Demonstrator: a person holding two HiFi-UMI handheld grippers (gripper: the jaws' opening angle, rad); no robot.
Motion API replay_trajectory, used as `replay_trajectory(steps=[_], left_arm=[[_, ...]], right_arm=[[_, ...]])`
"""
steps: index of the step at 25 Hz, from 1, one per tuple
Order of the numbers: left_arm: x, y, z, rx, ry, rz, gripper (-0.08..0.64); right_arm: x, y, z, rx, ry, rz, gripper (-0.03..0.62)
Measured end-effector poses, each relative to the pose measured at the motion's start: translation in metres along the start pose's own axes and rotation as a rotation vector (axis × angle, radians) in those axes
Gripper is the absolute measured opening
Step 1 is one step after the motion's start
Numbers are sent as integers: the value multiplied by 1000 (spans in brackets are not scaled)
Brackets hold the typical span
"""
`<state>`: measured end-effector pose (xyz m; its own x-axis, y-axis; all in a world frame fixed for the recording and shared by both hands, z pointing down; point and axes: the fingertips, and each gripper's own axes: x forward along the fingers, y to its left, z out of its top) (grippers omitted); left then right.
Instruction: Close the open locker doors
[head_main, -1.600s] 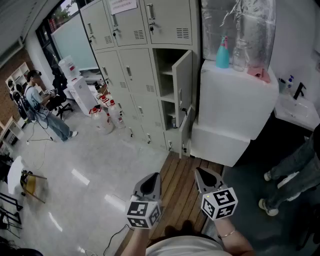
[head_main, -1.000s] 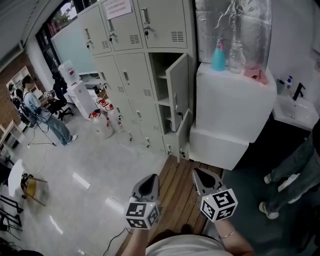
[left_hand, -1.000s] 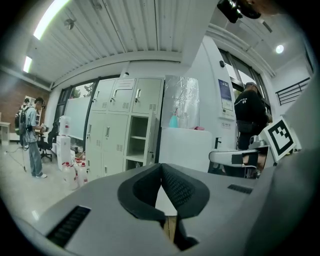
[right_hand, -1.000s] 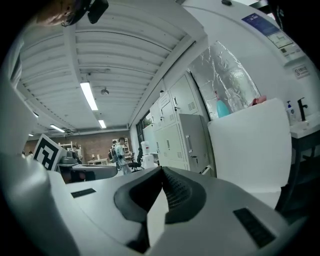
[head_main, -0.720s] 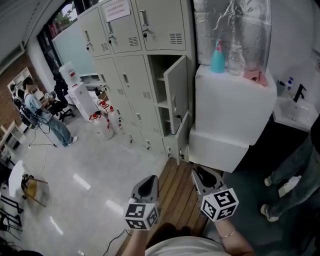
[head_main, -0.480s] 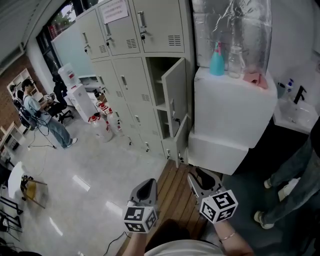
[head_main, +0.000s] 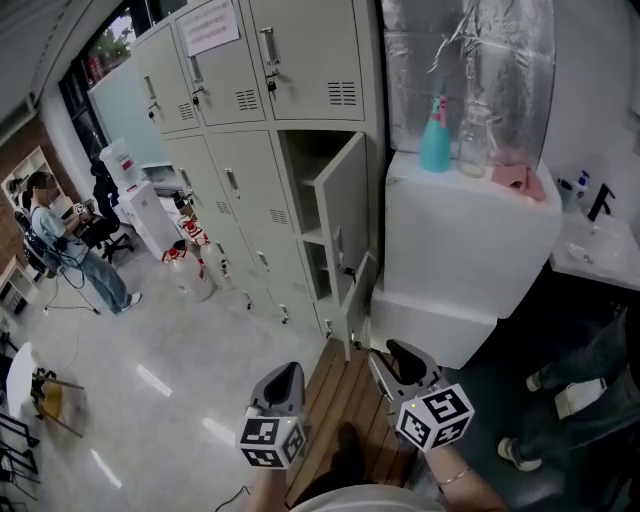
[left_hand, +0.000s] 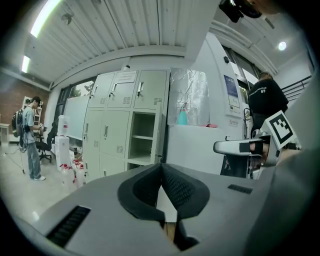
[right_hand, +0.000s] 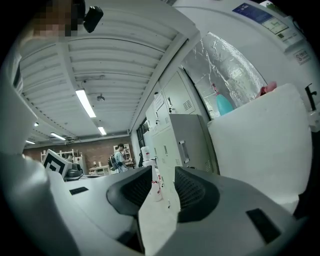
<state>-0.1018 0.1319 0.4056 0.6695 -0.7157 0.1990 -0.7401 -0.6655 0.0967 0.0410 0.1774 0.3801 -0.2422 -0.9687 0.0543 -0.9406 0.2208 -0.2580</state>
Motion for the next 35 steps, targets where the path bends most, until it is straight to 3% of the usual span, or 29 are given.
replay_trajectory(steps=[14, 23, 35], left_arm=[[138, 90, 54, -1, -27, -39, 18], [172, 120, 58, -21, -18, -38, 18], [200, 139, 68, -61, -29, 27, 18]], right_arm=[[150, -39, 85, -60, -139, 20, 135], [202, -46, 118, -144, -166, 25, 150], [253, -53, 136, -197, -168, 79, 173]])
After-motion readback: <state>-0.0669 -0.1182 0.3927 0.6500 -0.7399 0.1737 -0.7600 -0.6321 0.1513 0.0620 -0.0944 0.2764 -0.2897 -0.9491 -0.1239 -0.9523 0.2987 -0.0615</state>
